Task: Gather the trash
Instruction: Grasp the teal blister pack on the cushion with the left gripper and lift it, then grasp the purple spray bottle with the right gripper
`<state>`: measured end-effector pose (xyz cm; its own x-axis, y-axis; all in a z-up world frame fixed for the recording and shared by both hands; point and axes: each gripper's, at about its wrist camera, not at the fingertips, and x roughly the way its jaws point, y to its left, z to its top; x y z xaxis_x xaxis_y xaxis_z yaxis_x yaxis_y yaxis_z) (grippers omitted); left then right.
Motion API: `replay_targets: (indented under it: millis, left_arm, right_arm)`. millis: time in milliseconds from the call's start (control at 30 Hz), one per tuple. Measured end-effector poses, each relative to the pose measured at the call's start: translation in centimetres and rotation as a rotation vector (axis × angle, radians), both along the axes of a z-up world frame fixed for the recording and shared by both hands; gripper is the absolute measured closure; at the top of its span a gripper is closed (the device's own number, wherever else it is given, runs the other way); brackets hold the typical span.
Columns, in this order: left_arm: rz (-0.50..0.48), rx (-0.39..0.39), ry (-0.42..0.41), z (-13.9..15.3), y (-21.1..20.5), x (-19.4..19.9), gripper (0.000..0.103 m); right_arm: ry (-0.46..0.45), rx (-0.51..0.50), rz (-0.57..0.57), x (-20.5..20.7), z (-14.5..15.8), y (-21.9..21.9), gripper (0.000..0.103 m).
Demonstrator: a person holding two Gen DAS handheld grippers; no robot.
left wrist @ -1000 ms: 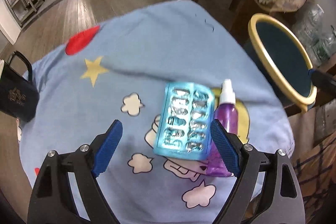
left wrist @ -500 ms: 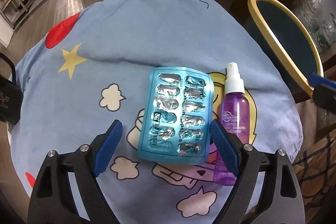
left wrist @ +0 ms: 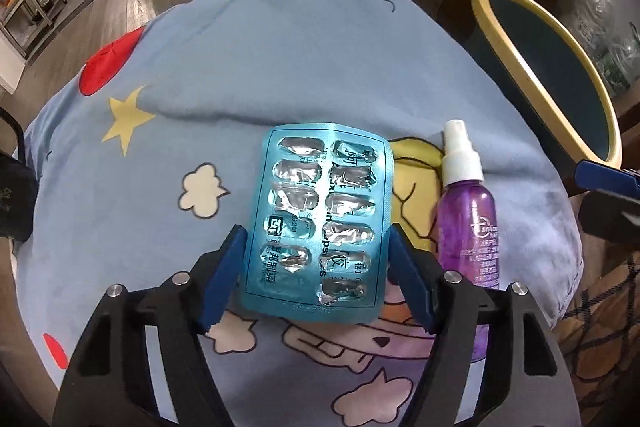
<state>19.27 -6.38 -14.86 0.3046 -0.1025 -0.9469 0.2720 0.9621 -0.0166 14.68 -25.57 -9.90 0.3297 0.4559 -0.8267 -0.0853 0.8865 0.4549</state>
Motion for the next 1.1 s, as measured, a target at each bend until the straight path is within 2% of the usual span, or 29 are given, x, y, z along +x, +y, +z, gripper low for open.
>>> replay_targets:
  millis: [267, 400, 667, 733, 800, 1100]
  left_arm:
    - [0.037, 0.021, -0.039, 0.9, 1.2, -0.7, 0.034]
    - [0.082, 0.024, -0.08, 2.1, 3.3, -1.6, 0.034]
    - [0.168, -0.043, -0.133, 4.4, 6.7, -2.0, 0.034]
    - [0.169, -0.055, -0.143, 4.9, 6.7, -2.2, 0.034]
    - [0.168, -0.063, -0.15, 5.0, 6.5, -1.5, 0.034]
    - [0.187, -0.117, -0.19, 7.1, 6.8, -1.9, 0.034]
  right_arm:
    - [0.007, -0.025, 0.031, 0.4, -0.6, 1.7, 0.04]
    - [0.003, -0.067, 0.064, 0.7, -1.2, 3.4, 0.04]
    - [-0.018, -0.177, 0.147, 1.2, -2.7, 7.1, 0.041]
    - [-0.03, -0.194, 0.175, 1.1, -2.9, 7.9, 0.053]
    - [-0.045, -0.214, 0.2, 0.8, -3.0, 8.4, 0.057]
    - [-0.059, -0.184, 0.264, -0.2, -2.9, 8.1, 0.068]
